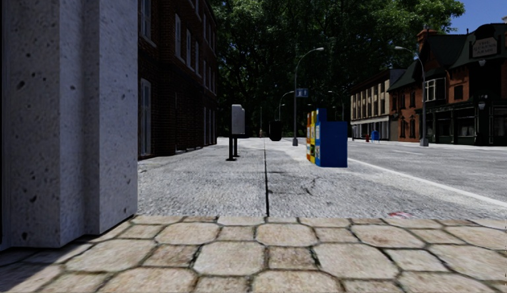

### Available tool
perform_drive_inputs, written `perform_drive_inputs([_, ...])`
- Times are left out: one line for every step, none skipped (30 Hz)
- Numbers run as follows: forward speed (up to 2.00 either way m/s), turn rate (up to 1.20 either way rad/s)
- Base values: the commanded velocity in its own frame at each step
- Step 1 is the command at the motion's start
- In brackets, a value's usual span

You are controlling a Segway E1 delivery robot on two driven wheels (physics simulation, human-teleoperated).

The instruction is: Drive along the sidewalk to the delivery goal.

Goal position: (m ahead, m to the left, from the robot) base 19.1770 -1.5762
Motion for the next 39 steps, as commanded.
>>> perform_drive_inputs([2.00, 0.00])
perform_drive_inputs([2.00, 0.00])
perform_drive_inputs([2.00, 0.00])
perform_drive_inputs([2.00, 0.00])
perform_drive_inputs([2.00, 0.00])
perform_drive_inputs([2.00, 0.00])
perform_drive_inputs([2.00, 0.00])
perform_drive_inputs([2.00, 0.00])
perform_drive_inputs([2.00, 0.00])
perform_drive_inputs([2.00, 0.00])
perform_drive_inputs([2.00, 0.00])
perform_drive_inputs([2.00, 0.00])
perform_drive_inputs([2.00, 0.00])
perform_drive_inputs([2.00, 0.00])
perform_drive_inputs([2.00, 0.00])
perform_drive_inputs([2.00, 0.00])
perform_drive_inputs([2.00, 0.00])
perform_drive_inputs([2.00, -0.29])
perform_drive_inputs([2.00, -0.51])
perform_drive_inputs([2.00, -0.51])
perform_drive_inputs([2.00, -0.60])
perform_drive_inputs([2.00, -0.63])
perform_drive_inputs([2.00, -0.27])
perform_drive_inputs([2.00, -0.06])
perform_drive_inputs([2.00, -0.06])
perform_drive_inputs([2.00, -0.01])
perform_drive_inputs([2.00, 0.00])
perform_drive_inputs([2.00, 0.00])
perform_drive_inputs([2.00, 0.00])
perform_drive_inputs([2.00, 0.00])
perform_drive_inputs([2.00, 0.00])
perform_drive_inputs([2.00, 0.00])
perform_drive_inputs([2.00, 0.00])
perform_drive_inputs([2.00, 0.00])
perform_drive_inputs([2.00, 0.00])
perform_drive_inputs([2.00, 0.00])
perform_drive_inputs([2.00, 0.00])
perform_drive_inputs([2.00, 0.00])
perform_drive_inputs([2.00, 0.00])
